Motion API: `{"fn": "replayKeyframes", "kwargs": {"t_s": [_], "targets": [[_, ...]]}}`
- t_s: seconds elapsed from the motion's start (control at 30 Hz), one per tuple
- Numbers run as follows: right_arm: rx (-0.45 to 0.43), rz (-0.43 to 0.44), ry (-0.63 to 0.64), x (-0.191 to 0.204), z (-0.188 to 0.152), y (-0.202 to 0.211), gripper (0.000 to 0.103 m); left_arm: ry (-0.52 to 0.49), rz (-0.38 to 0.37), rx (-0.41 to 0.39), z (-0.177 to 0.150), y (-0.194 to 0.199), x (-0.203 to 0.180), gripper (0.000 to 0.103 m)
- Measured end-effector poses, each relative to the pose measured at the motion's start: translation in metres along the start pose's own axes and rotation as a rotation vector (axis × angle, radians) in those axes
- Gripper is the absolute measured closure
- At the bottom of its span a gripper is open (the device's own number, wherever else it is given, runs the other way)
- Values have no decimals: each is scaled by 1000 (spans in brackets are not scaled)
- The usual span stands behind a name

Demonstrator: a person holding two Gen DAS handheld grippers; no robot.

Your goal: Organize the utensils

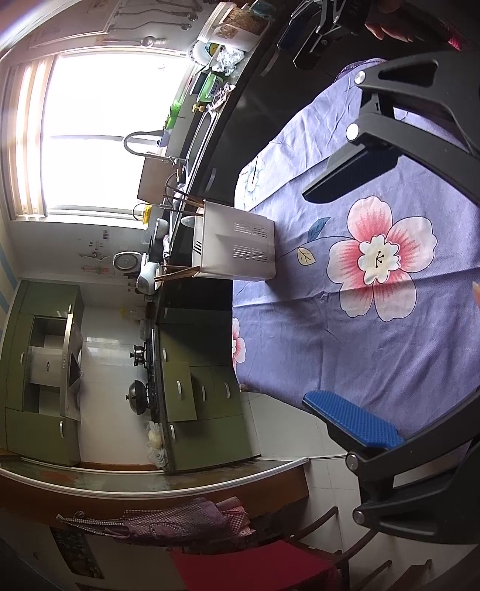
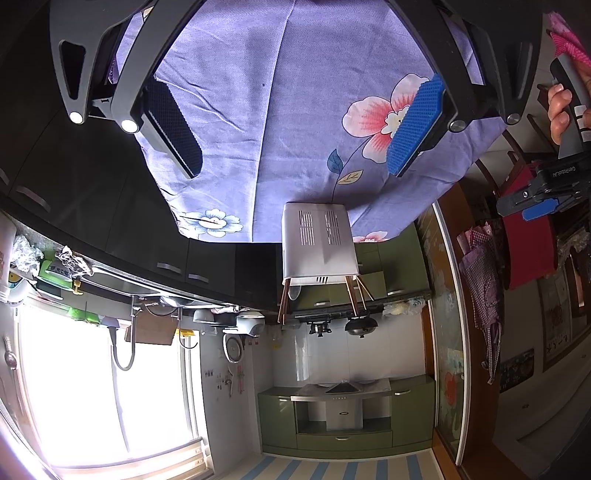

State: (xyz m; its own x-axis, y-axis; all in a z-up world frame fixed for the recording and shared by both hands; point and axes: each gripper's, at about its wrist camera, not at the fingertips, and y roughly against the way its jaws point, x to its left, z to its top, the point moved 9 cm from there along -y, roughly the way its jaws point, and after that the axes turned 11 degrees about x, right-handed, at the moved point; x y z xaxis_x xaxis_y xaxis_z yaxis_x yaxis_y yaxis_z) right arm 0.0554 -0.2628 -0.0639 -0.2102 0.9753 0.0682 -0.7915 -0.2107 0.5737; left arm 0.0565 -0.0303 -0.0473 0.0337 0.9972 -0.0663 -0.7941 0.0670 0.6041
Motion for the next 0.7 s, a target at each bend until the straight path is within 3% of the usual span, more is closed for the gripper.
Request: {"fn": "replayKeyframes", "kwargs": {"t_s": [0.7], "targets": [[7, 7, 0, -1, -1, -5, 5, -9, 2, -1, -1, -5, 1, 7]]}}
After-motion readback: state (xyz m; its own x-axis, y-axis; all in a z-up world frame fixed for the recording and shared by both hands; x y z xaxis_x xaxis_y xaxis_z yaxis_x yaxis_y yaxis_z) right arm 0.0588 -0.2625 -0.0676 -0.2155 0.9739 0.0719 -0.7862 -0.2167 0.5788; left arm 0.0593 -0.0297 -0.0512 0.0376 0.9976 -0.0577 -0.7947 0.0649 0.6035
